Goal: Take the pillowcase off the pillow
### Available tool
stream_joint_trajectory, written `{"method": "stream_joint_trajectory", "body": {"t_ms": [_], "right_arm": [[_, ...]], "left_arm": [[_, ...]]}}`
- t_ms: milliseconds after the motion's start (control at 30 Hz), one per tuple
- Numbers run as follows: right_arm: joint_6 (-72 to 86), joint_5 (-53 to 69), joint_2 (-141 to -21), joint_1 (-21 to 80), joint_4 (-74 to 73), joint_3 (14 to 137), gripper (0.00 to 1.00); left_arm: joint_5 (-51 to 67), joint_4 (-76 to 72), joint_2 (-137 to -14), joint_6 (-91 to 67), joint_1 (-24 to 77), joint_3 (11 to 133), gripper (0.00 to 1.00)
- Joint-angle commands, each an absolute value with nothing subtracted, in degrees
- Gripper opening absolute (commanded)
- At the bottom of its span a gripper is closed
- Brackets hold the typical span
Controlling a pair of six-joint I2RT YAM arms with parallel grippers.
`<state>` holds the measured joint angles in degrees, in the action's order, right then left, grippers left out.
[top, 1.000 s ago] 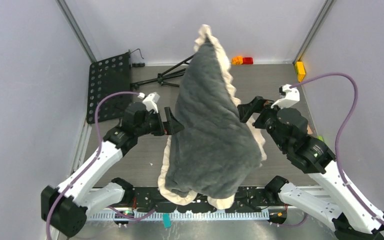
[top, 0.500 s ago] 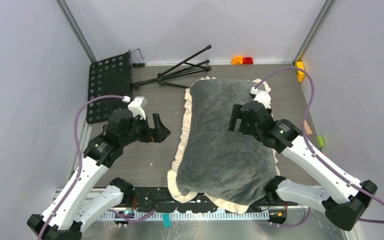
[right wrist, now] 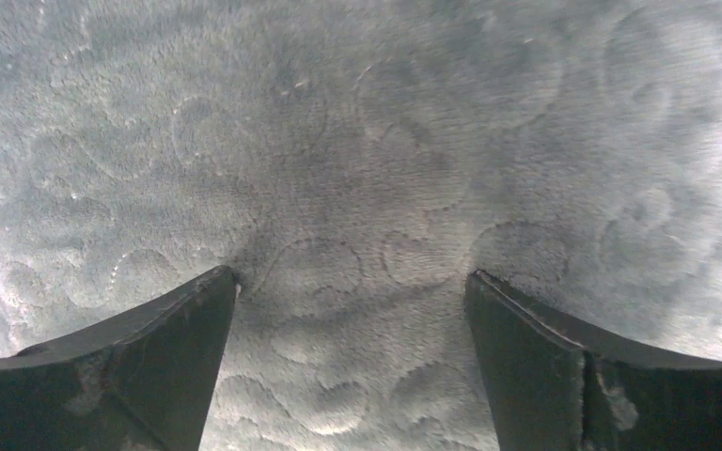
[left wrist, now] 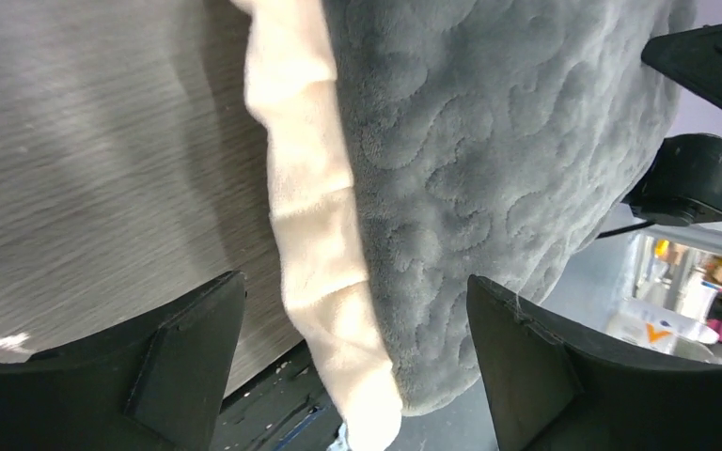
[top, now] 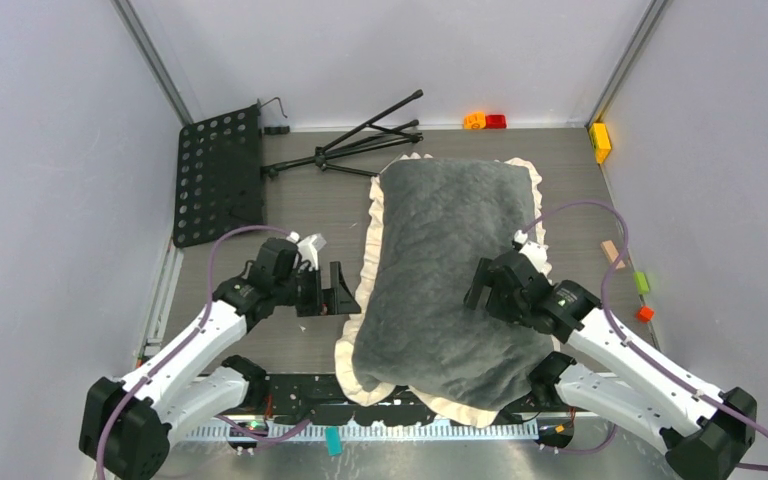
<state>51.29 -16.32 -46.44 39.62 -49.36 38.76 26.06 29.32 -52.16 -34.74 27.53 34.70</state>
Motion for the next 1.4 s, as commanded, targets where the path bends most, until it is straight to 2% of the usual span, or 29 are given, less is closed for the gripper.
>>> {"method": "stream_joint_trajectory", "body": {"t_ms": [0, 33, 133, 200, 300, 400, 500, 600, 667, 800, 1067, 1267, 1367], "right_arm": [[51.4, -5.0, -50.0, 39.6, -37.7, 36.3, 0.86], [50.7, -1.6, -51.2, 39.7, -34.5, 35.6, 0.77], [51.3, 5.6, -53.6, 41.1, -25.5, 34.4, 0.63], [52.7, 6.9, -54.8, 44.0, -19.1, 35.0, 0.62], [53.2, 6.4, -58.8, 48.1, -12.1, 38.1, 0.62], [49.8, 7.2, -63.4, 50.9, -10.5, 43.7, 0.65], [44.9, 5.5, -63.2, 51.3, -16.2, 48.3, 0.75], [41.9, -6.4, -59.5, 51.0, -26.4, 51.7, 0.93], [41.0, -13.8, -58.2, 49.2, -35.8, 54.4, 0.97], [40.7, -16.6, -57.2, 40.2, -43.2, 54.4, 0.98], [39.5, -9.2, -52.8, 25.8, -40.3, 45.9, 0.99], [35.6, -3.8, -62.2, 23.9, -38.5, 48.4, 0.97], [34.5, -1.0, -66.2, 24.0, -37.2, 49.0, 0.9]], "left_arm": [[34.4, 12.7, -52.3, -42.3, 27.5, 29.0, 0.89], [34.1, 9.5, -52.3, -43.7, 27.5, 27.3, 0.88], [33.4, 1.1, -54.0, -47.8, 27.4, 24.3, 0.84], [32.1, -1.0, -55.9, -48.1, 26.9, 24.6, 0.78], [26.6, 4.4, -55.7, -47.0, 24.9, 27.4, 0.78], [15.4, 14.6, -49.7, -42.8, 24.8, 31.7, 0.83], [4.8, 23.5, -45.2, -38.9, 24.8, 36.6, 0.9], [0.6, 32.4, -44.7, -36.3, 24.8, 41.6, 0.95], [-1.3, 38.1, -45.6, -38.4, 24.8, 44.8, 0.95], [3.6, 46.1, -46.9, -43.0, 24.8, 46.8, 0.95], [11.6, 50.2, -40.0, -50.9, 24.9, 43.1, 0.97], [14.4, 52.2, -34.6, -54.5, 26.2, 40.5, 0.97], [15.6, 48.7, -31.9, -58.1, 27.8, 35.0, 0.93]]}}
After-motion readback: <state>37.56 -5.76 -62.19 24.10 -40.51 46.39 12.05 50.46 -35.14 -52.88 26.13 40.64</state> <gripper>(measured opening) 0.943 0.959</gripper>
